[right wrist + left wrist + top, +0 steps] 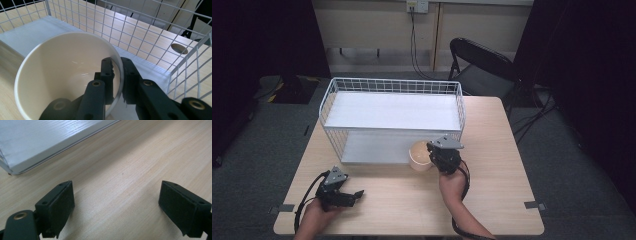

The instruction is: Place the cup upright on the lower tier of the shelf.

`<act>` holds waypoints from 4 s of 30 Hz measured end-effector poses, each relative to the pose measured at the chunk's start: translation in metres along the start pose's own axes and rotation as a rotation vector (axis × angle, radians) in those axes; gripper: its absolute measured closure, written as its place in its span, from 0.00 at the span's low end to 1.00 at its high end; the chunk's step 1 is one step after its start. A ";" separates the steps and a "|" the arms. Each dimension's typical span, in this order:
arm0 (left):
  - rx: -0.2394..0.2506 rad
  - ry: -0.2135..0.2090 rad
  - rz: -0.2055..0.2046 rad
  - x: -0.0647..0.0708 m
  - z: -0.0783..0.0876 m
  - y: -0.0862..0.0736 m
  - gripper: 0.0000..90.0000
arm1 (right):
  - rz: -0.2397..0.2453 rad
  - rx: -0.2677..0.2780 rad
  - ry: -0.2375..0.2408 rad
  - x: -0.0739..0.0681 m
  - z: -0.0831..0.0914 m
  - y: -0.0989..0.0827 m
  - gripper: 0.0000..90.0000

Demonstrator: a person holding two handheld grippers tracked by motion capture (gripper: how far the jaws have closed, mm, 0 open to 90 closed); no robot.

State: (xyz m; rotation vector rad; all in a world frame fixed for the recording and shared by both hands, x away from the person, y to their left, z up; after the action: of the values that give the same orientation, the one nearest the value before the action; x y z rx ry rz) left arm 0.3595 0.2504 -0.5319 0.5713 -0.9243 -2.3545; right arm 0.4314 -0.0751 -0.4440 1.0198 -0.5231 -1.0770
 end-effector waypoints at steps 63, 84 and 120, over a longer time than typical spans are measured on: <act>-0.001 0.000 -0.001 0.000 0.000 0.000 0.14 | 0.005 0.082 -0.146 0.009 -0.026 0.009 0.81; -0.001 0.000 -0.002 0.000 0.000 0.000 0.14 | -0.112 0.011 -0.010 0.006 -0.011 0.013 0.36; 0.001 -0.003 0.004 0.000 0.000 0.000 0.14 | -0.092 -0.063 0.117 -0.019 0.026 -0.012 0.29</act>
State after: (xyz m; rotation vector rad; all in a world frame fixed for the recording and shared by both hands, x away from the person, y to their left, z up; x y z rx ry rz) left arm 0.3593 0.2500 -0.5321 0.5660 -0.9270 -2.3520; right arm 0.3977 -0.0697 -0.4399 1.0524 -0.3484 -1.1003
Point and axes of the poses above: each handheld gripper's, and its own axes: z roughly backward along the jaws, y roughly out of its top, x roughly to its right, the point moved 4 cm from there along -z, roughly forward along the jaws, and after that the axes turned 15 degrees about -z, right-handed, at the moved point
